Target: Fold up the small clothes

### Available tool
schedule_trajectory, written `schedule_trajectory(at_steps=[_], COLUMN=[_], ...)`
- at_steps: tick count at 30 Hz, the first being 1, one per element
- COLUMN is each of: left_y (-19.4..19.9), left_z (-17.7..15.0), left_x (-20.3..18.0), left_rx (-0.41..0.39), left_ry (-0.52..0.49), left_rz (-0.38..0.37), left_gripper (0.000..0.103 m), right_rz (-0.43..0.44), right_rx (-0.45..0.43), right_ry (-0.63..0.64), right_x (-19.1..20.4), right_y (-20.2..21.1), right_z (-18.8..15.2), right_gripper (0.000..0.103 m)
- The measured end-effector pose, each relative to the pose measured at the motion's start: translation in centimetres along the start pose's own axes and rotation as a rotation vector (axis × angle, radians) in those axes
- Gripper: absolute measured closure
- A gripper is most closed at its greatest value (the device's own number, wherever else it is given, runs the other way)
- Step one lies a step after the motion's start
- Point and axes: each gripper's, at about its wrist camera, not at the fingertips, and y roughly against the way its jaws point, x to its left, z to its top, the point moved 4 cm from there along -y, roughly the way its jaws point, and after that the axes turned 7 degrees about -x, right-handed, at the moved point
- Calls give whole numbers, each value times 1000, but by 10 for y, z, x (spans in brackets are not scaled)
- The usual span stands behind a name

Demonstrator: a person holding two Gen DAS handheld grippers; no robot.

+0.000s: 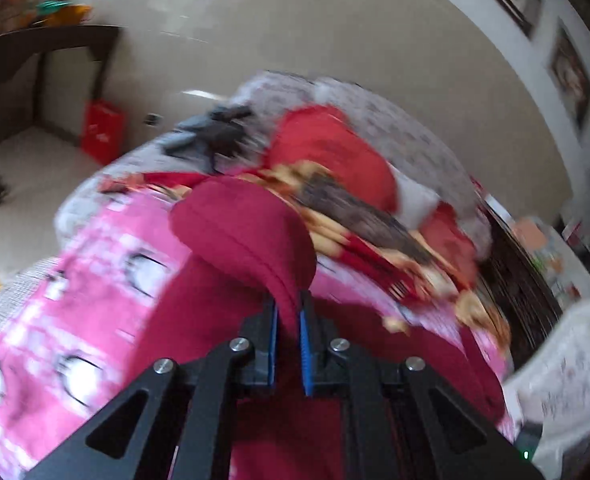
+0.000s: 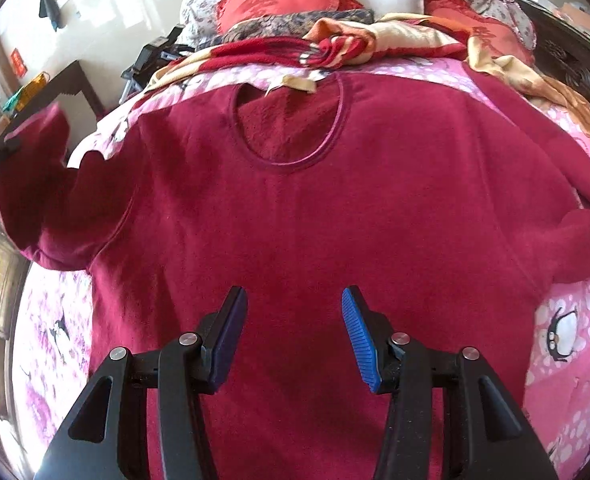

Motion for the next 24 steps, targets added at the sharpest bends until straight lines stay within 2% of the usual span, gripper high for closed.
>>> schedule_trajectory(at_steps=[2,6,10,11,14,15,16,18,20,21,24], left_y=[-6,-30,-55,-58,-64,-61,-54,-36,-13,-3,20], left_z=[-17,-73,-119,-126,-146,-149,-149,-147,-139,-134,-123], left_x=[-22,-59,-68,-66,-60,-58,-56,-54,-49,-45,-31], left_rx=[30,139,222,239,315,331,328,300,248,220,149], left_ry=[-43,-115,-182,-191,-209,-194,-179,-195,-223,-241,-285], left_rz=[-25,-51,-7,3,19,12,-6,-20,-19,-2,58], left_gripper=[94,94,93,87,53,49,49,37,30,27,26], right_rz=[-6,-21,-33,-33,-26,-14,-8,16,38,55,108], right_rx=[-4,-3,0,1,-3,-7,-9,-20,-26,-29,-35], right_ry=[-9,-42,-76,-87,-101,-106,-108,-116,-120,-117,-96], right_x=[-7,-23,-38,-42,-49,-51,-52,-51,-48,-43,-25], right_y=[4,8,9,10,11,11,11,11,10,9,9], right_z=[-1,-2,-5,-6,-7,-7,-6,-4,0,4,19], right_gripper=[74,74,74,74,74,74,74,74,74,74,74])
